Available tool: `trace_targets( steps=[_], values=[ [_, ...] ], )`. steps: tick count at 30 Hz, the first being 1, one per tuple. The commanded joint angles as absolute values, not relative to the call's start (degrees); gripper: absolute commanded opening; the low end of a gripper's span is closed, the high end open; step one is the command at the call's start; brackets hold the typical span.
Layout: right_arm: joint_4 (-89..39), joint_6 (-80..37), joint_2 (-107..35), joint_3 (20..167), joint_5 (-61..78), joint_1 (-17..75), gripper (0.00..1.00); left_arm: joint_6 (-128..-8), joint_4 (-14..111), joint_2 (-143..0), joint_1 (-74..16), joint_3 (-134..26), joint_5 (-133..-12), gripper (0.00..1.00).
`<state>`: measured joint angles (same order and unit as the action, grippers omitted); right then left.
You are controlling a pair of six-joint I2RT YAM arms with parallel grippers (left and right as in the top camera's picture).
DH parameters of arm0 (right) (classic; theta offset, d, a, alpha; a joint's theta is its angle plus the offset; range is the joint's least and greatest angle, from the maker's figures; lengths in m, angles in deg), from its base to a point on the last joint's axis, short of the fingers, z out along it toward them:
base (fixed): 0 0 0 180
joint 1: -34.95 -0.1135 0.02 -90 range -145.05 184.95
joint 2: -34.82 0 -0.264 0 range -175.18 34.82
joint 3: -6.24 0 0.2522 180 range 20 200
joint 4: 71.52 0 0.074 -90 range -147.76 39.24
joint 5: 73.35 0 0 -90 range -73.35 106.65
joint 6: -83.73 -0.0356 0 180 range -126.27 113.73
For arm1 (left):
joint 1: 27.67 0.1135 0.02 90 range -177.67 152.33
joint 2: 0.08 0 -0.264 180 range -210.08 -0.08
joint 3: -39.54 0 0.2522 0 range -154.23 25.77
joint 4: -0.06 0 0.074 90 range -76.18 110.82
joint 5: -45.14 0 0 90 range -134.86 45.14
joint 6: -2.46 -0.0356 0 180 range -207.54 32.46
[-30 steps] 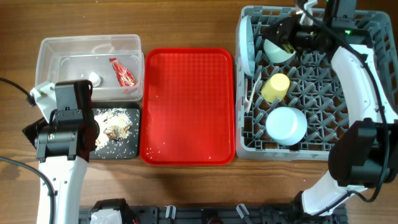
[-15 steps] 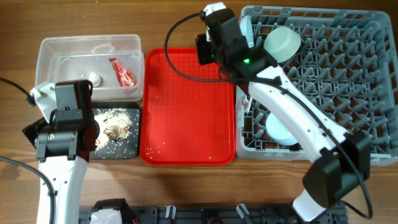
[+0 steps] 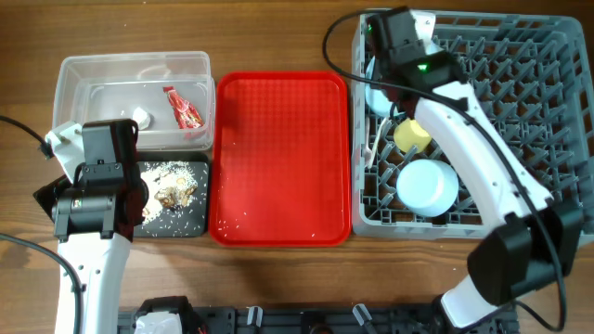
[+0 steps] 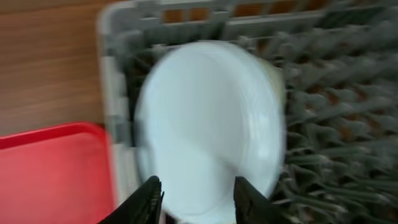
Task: Sort waste into correct bins and load items into the dishwasher rack
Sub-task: 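Stand the plate upright in the rack's back row and release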
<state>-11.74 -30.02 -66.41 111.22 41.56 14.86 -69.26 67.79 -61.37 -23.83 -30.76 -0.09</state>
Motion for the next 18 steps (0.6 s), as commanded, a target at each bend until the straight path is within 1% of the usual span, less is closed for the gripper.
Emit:
trace_targets(
  steps=[1,3,10,12,14,15,17,18],
  values=[
    [-13.23,-28.79,-66.35,111.5,27.11,14.57,0.41,-69.52,67.68,-61.37,-23.53,-31.2,0.81,1.0],
    [-14.1,-28.97,-67.07,111.48,24.1,14.57,0.41,-69.52,67.66,-61.37,-23.53,-31.2,0.81,1.0],
    [-14.25,-28.75,-73.19,111.37,24.05,14.57,0.41,-69.52,67.66,-61.37,-23.53,-31.2,0.81,1.0],
    [-14.23,-28.79,-75.83,111.37,23.99,14.57,0.39,-69.52,67.66,-61.37,-23.53,-31.2,0.81,1.0],
    [-14.17,-28.71,-78.54,111.37,23.24,14.57,0.33,-69.52,67.66,-61.37,-23.53,-31.2,0.81,1.0],
    [-14.08,-28.25,-79.51,111.37,21.8,14.55,0.27,-69.52,67.66,-61.37,-23.53,-31.2,0.81,1.0],
    [-13.99,-27.22,-80.05,111.37,19.88,14.55,0.19,-69.52,67.66,-61.37,-23.53,-31.2,0.81,1.0],
    [-13.97,-27.22,-80.07,111.37,19.48,14.55,0.13,-69.52,67.66,-61.37,-23.53,-31.2,0.81,1.0]
  ],
)
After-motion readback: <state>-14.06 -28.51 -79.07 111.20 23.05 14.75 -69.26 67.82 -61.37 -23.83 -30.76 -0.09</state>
